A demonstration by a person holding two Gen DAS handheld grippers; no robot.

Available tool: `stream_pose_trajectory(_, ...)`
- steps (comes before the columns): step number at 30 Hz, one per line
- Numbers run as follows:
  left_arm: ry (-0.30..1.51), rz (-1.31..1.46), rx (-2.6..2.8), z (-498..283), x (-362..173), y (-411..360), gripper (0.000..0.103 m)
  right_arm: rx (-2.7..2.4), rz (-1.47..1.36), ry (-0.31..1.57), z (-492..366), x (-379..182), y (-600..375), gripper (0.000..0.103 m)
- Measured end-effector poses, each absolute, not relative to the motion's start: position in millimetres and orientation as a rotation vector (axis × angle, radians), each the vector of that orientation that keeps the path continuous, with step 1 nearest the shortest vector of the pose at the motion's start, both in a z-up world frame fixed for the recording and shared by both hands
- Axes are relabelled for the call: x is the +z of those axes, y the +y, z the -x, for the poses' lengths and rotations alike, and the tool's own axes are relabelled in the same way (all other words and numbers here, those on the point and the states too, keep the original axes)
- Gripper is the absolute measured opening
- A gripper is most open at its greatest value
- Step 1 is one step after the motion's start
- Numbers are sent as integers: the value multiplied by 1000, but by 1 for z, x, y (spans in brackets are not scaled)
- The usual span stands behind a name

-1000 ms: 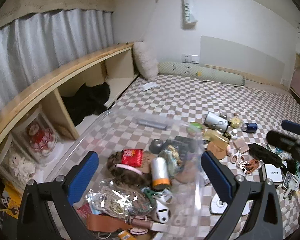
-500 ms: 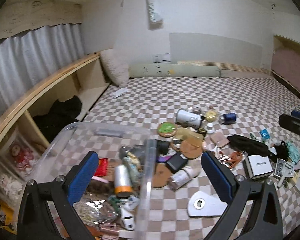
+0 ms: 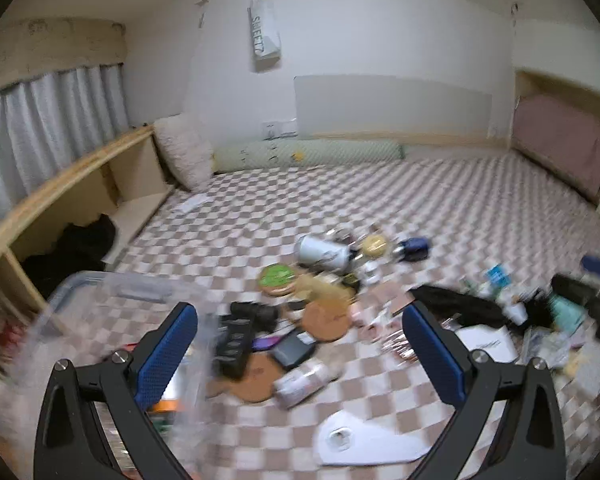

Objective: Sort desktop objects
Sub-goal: 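Withdraw both grippers from the bin back over the bed, then lower the right gripper and grasp the bagged orange cable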

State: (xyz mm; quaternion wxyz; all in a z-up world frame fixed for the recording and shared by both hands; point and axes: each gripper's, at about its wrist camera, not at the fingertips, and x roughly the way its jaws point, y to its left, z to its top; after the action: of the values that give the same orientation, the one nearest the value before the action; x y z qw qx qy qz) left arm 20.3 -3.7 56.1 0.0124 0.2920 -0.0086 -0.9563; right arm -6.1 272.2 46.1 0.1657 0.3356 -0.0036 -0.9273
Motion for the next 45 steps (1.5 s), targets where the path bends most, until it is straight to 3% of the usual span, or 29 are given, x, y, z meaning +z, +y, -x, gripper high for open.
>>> stream_pose_trajectory(11,115,-1014,-3012,12,37,16,103,-2683,-1061,3,22,16,309,103)
stream_pose_trajectory(21,92,-1179,-2921,41,7,21,103,-2622,-1245,81,48,-20,311,103)
stream_pose_trajectory(34,-69,-1286,-2884,60,-27,30,103,-2563,-1416,115,73,-55,294,103)
stream_pose_trajectory(45,-18,-1332,-2791,81,-54,1,101,-2480,-1530,138,90,-92,268,103)
